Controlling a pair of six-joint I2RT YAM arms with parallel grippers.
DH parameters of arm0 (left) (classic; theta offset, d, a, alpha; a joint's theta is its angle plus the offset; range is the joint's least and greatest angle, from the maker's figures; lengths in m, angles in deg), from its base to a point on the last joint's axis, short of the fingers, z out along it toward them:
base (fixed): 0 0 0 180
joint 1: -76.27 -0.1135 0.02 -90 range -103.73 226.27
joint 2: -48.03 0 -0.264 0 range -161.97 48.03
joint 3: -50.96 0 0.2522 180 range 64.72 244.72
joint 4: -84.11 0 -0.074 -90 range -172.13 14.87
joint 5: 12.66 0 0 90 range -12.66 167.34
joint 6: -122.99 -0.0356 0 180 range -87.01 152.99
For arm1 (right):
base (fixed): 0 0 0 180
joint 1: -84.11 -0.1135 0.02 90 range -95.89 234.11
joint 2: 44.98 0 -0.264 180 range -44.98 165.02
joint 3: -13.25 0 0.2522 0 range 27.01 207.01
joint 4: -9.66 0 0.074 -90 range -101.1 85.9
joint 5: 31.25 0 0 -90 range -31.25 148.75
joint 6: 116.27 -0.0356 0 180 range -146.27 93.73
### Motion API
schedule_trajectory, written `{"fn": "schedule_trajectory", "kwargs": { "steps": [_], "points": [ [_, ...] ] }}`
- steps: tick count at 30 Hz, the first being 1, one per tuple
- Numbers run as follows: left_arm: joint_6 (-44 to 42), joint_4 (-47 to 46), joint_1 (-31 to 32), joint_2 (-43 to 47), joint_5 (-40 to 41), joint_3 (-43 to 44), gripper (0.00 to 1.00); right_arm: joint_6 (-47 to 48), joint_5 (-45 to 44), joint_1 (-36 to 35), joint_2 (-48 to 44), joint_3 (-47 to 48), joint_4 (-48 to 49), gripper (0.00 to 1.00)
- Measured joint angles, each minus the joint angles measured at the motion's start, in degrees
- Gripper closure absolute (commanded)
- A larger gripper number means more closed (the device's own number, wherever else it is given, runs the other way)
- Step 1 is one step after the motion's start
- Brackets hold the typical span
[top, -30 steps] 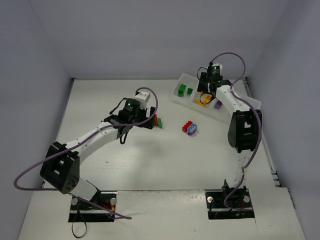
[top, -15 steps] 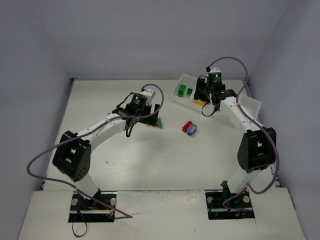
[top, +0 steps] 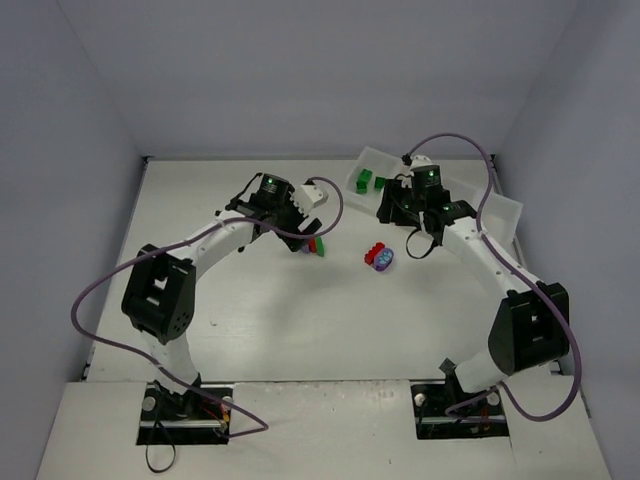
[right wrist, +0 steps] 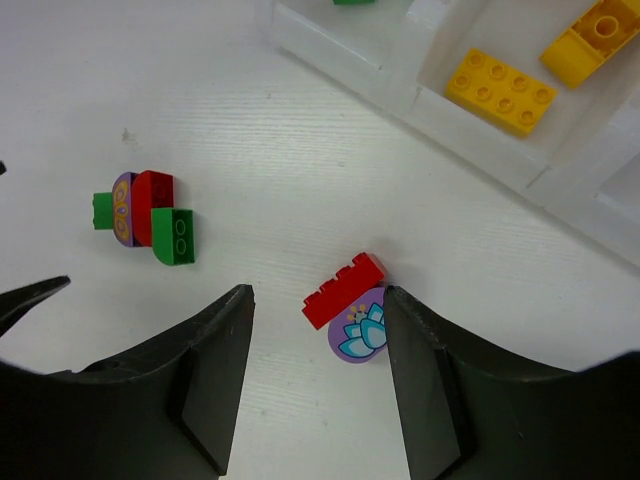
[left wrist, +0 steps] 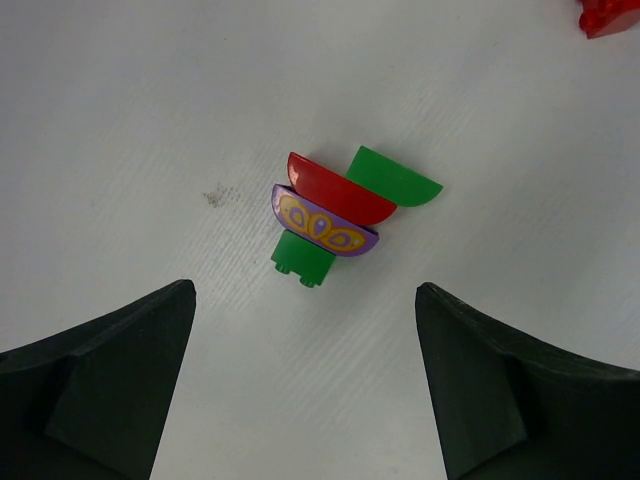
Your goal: Sort the legos into containers by color
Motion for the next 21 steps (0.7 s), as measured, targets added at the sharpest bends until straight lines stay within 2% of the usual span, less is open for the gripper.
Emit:
{"fn": "schedule_trajectory", "kwargs": {
  "steps": [8, 21],
  "points": [
    [-7.0, 3.2, -1.2, -8.6, -5.9, 5.9, 0.16, -0.2, 1.0, 0.0, -3.8, -3.1, -0.1, 0.49],
    [-8.6, 5.4, -0.8, -16.2, -8.4, 10.4, 0.16, -0.6, 2.1, 0.0, -5.2, -5.0, -0.2, 0.49]
  ]
}}
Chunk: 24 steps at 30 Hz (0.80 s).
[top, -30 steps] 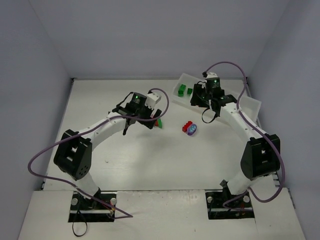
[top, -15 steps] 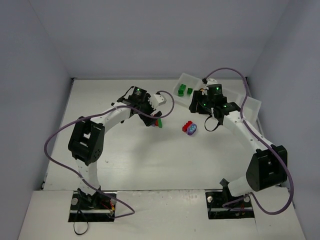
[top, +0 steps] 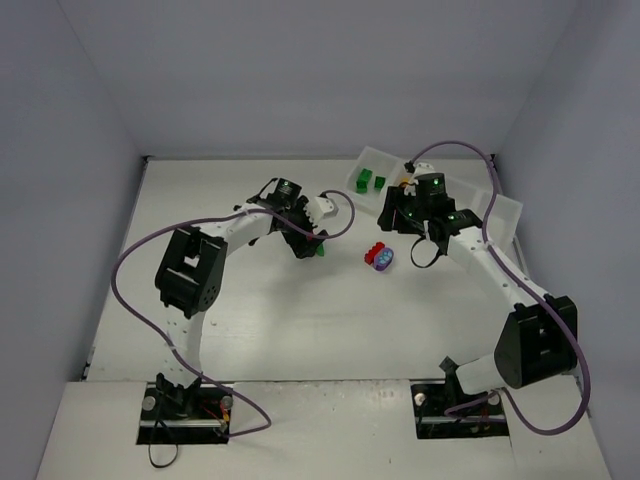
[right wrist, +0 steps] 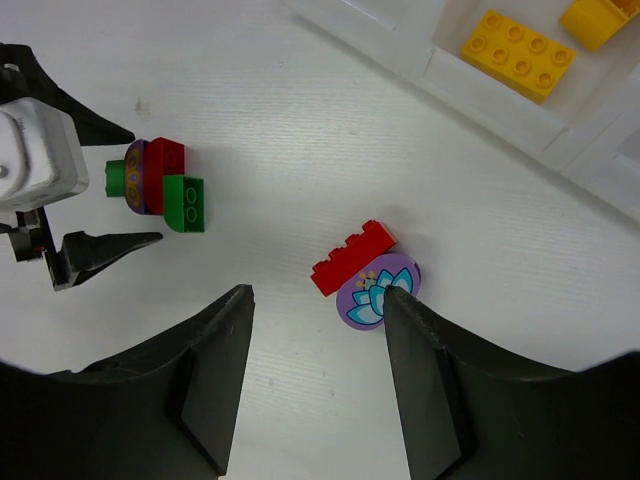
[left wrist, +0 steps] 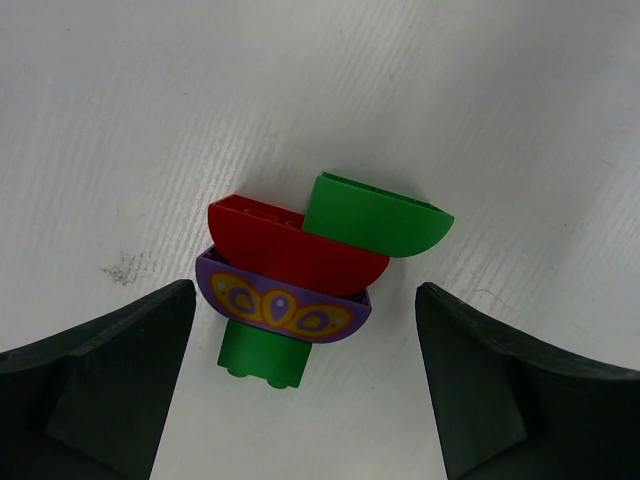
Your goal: Sort the legos into containers by color
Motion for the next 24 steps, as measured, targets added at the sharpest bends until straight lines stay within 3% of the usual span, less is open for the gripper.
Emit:
{"fn": "schedule_trajectory", "kwargs": {
  "steps": [11, 18, 23, 24],
  "points": [
    [0.0, -1.2, 0.7, -2.4, -0.1, 0.5, 0.18, -0.2, 1.1, 0.0, 0.0, -0.9, 0.0, 0.49],
    [0.0, -1.6, 1.0, -3.5, -0.1, 1.2, 0.27, -0.4, 1.9, 0.0, 0.0, -1.1, 0.0, 0.48],
    [-0.2, -0.8, 1.1, -4.2, -0.1, 2.3, 0.38, -0.4, 2.5, 0.0, 0.0, -1.1, 0.0, 0.48],
    [-0.2, -0.6, 1.1, -4.2, -0.1, 2.3, 0.44, -0.4, 2.6, 0.0, 0.0, -1.1, 0.0, 0.48]
  ]
}}
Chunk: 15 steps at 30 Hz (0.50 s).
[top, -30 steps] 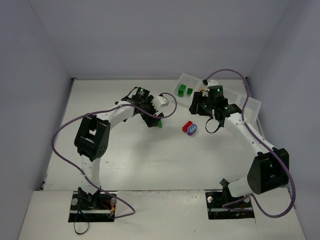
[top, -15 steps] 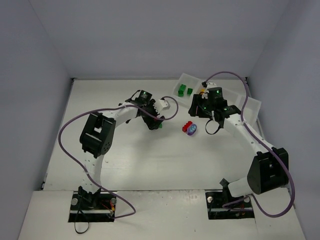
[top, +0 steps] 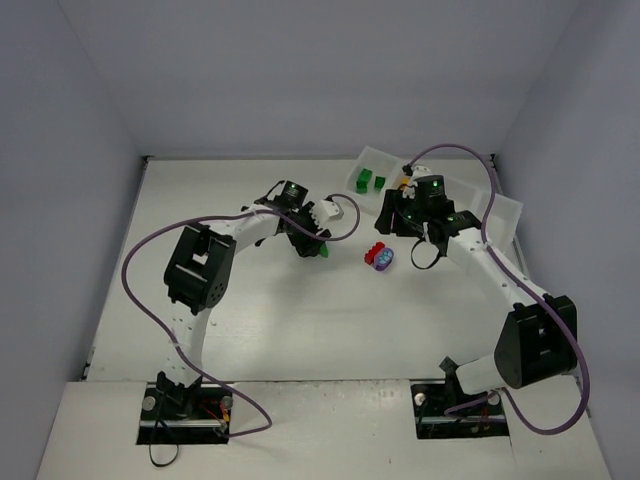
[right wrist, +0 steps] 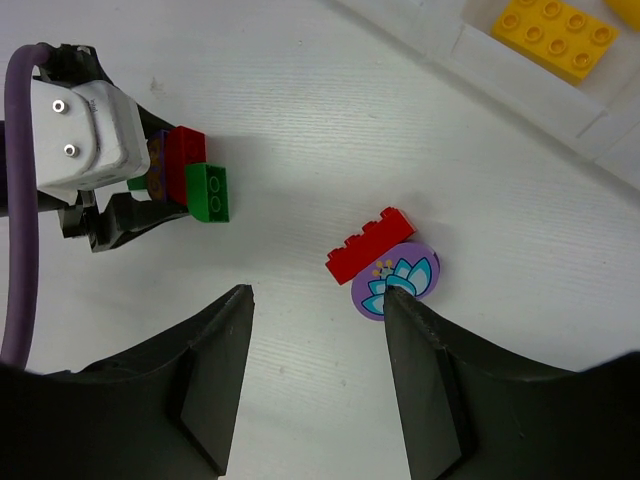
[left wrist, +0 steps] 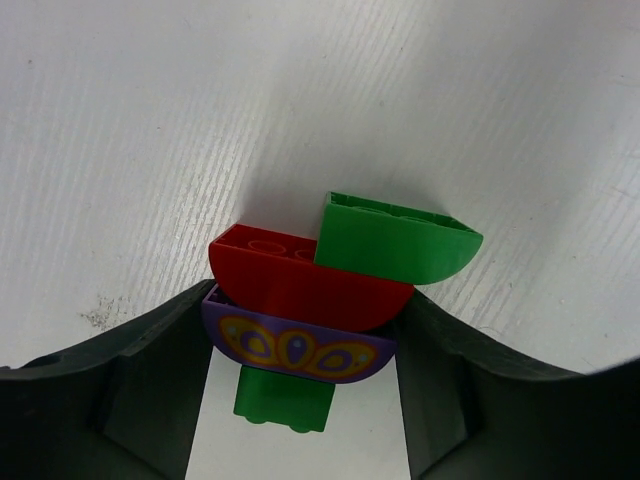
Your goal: Sort the legos into containers by color
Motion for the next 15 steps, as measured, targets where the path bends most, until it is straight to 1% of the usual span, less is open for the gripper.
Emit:
{"fn": "schedule_trajectory", "kwargs": {
  "steps": [1, 2, 6, 9, 15],
  "points": [
    [-0.1, 0.2, 0.0, 0.0, 0.0, 0.0, 0.50, 0.0, 0.2, 0.0, 0.0, 0.0, 0.0, 0.48],
    [-0.3, 0.3, 0.0, 0.0, -0.1, 0.0, 0.60, 0.0, 0.3, 0.0, 0.0, 0.0, 0.0, 0.48],
    [-0.4, 0.7, 0.0, 0.1, -0.3, 0.0, 0.66, -0.1, 1.6, 0.0, 0.0, 0.0, 0.0, 0.48],
    [-0.3, 0.5, 0.0, 1.0, -0.4, -1.1, 0.66, -0.4, 3.7, 0.0, 0.2, 0.0, 0.0, 0.48],
    [2.1, -3.1, 0.0, 9.7, -0.6, -8.8, 0.66, -2.6, 10.7, 0.0, 3.3, 1.7, -0.1, 0.48]
  ]
}}
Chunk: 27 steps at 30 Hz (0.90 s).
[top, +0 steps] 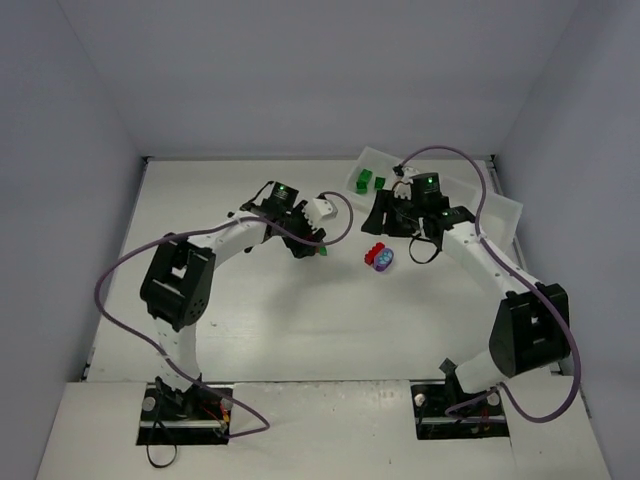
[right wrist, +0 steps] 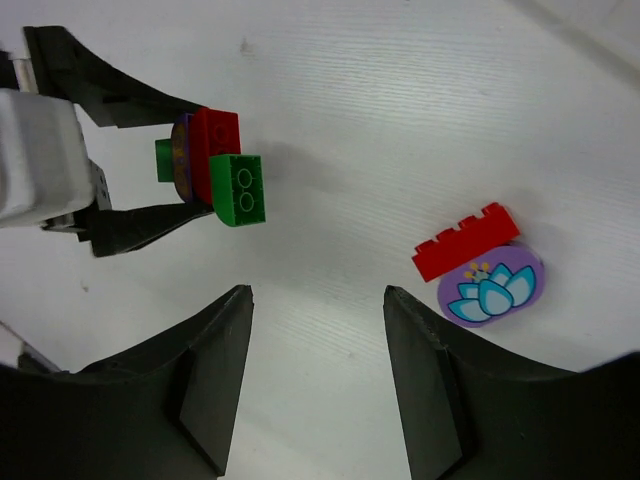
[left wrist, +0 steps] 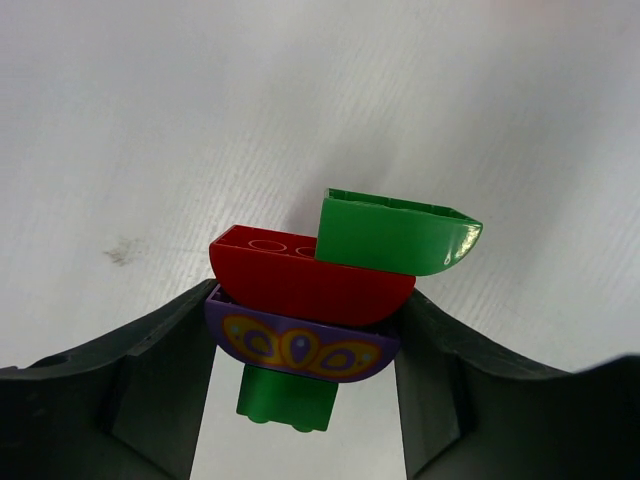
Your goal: Sort the legos into containers by color
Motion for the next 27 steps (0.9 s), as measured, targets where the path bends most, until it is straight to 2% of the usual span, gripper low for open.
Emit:
{"fn": "schedule_trajectory", "kwargs": {
  "steps": [8, 12, 15, 27],
  "points": [
    [4.5, -9.7, 0.1, 14.1, -0.6, -8.1, 0.66, -4.6, 8.7, -0.7, 5.7, 4.9, 0.5, 0.46],
    [6.0, -12.8, 0.4, 18.4, -0.9, -11.8, 0.65, -6.8, 13.1, -1.8, 8.2, 7.0, 1.9, 0.37],
    [6.8, -14.6, 0.7, 20.3, -1.0, -14.2, 0.65, -8.2, 15.6, -2.7, 9.2, 8.4, 2.7, 0.34],
    [8.7, -17.6, 1.2, 21.7, -1.1, -16.0, 0.65, -9.6, 20.3, -5.6, 11.3, 10.5, 4.8, 0.33]
  ]
}}
